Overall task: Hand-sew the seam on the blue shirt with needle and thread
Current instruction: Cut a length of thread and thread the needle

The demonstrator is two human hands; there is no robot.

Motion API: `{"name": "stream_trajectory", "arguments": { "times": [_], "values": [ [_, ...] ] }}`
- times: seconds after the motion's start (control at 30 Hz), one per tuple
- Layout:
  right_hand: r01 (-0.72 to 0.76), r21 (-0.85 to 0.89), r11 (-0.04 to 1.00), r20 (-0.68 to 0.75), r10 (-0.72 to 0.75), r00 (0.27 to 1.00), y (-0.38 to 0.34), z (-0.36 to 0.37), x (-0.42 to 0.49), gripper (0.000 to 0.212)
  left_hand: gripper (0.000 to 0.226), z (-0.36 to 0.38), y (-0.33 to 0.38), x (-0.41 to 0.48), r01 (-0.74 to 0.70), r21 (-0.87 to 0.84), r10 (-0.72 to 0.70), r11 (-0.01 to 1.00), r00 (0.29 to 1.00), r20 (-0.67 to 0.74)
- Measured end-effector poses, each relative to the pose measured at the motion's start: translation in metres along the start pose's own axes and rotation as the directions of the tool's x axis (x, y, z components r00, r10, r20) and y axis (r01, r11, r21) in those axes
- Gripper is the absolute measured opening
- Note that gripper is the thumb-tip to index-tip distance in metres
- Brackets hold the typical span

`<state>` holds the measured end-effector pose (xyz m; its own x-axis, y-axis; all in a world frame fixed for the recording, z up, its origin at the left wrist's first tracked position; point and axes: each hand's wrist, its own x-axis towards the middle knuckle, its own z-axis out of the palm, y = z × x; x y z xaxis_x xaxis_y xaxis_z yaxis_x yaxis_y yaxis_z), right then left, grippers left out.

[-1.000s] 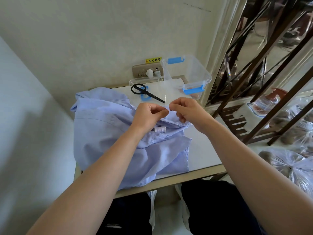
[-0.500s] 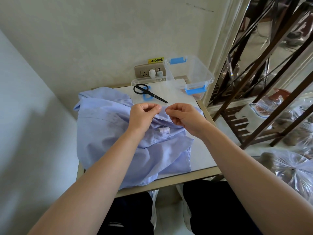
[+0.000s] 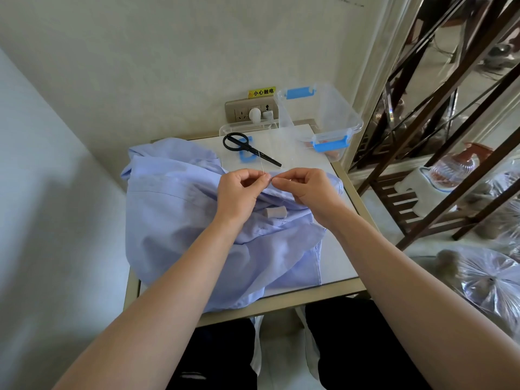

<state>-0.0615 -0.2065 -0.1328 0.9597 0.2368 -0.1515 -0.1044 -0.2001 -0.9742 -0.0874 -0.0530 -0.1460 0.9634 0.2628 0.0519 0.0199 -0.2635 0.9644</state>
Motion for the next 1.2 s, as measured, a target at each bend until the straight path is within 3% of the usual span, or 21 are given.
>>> {"name": "stream_trajectory", "arguments": {
  "times": [0.17,0.3,0.53,0.83,1.1,1.2],
  "values": [
    [0.008,-0.017,1.000,-0.073,-0.010,0.997,0.002,-0.001,0.002,0.008,0.006,0.000,-0.001,0.000,-0.002,0.012,0.002,1.000,1.000,-0.004],
    [0.039,0.114,0.993,-0.161,-0.020,0.987,-0.002,-0.009,0.004,0.011,0.004,-0.005,-0.004,0.002,-0.020,0.078,0.019,0.997,1.000,0.014],
    [0.047,0.138,0.989,-0.161,-0.024,0.987,-0.008,-0.007,0.006,0.010,0.005,-0.005,0.000,-0.005,-0.131,0.258,0.095,0.957,0.985,0.145],
    [0.092,0.046,0.995,-0.101,-0.087,0.991,-0.006,-0.005,0.007,0.013,0.006,-0.008,0.005,-0.011,-0.123,0.261,0.075,0.957,0.980,0.186],
    [0.133,0.009,0.991,-0.091,-0.132,0.987,0.000,-0.003,0.005,0.009,0.006,0.000,0.003,-0.008,-0.110,0.197,0.086,0.974,0.988,0.126],
    [0.156,-0.015,0.988,-0.105,-0.156,0.982,0.002,-0.004,0.005,0.006,0.003,0.000,-0.004,-0.008,-0.073,0.161,0.070,0.984,0.997,0.026]
  ]
}}
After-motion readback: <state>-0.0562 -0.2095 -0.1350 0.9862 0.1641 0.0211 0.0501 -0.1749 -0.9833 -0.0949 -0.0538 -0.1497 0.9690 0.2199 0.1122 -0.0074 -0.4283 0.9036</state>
